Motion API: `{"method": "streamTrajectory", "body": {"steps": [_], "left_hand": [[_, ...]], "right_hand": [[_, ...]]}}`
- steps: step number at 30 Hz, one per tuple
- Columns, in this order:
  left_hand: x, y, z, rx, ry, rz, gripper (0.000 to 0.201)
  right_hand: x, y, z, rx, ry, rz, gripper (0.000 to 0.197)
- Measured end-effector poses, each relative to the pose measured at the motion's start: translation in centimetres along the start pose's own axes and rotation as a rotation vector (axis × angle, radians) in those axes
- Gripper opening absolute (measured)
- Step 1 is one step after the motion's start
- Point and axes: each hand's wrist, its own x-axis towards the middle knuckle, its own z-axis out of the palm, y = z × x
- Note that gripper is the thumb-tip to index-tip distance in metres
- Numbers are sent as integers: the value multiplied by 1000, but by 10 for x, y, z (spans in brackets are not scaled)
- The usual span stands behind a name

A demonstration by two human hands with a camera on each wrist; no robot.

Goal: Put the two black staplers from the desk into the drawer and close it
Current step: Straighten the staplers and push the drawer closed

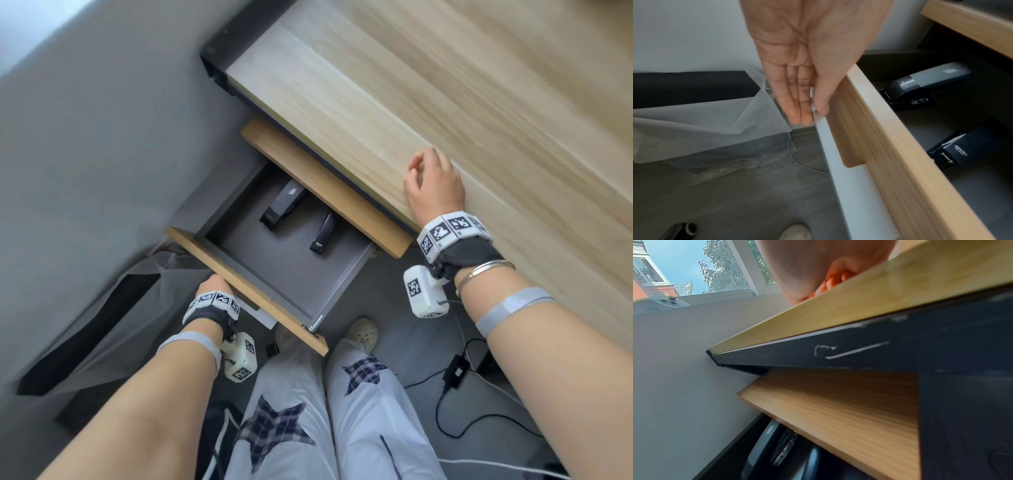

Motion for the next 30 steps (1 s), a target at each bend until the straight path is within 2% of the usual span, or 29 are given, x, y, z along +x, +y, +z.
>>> {"method": "streamTrajectory", "body": {"steps": [9, 15, 23, 30], "left_hand": [[0, 55, -7, -159, 25, 71, 35], [-2, 93, -12, -201, -44, 132, 59], [2, 134, -16, -193, -9, 191, 61], [6, 167, -19, -188, -4, 209, 63]], "right_hand": [[-3, 19, -7, 28, -12, 23, 17], [-3, 22, -4, 33, 10, 7, 18], [-3, 23, -1, -1, 27, -26, 18], [-3, 25, 4, -32, 102, -62, 16]]}}
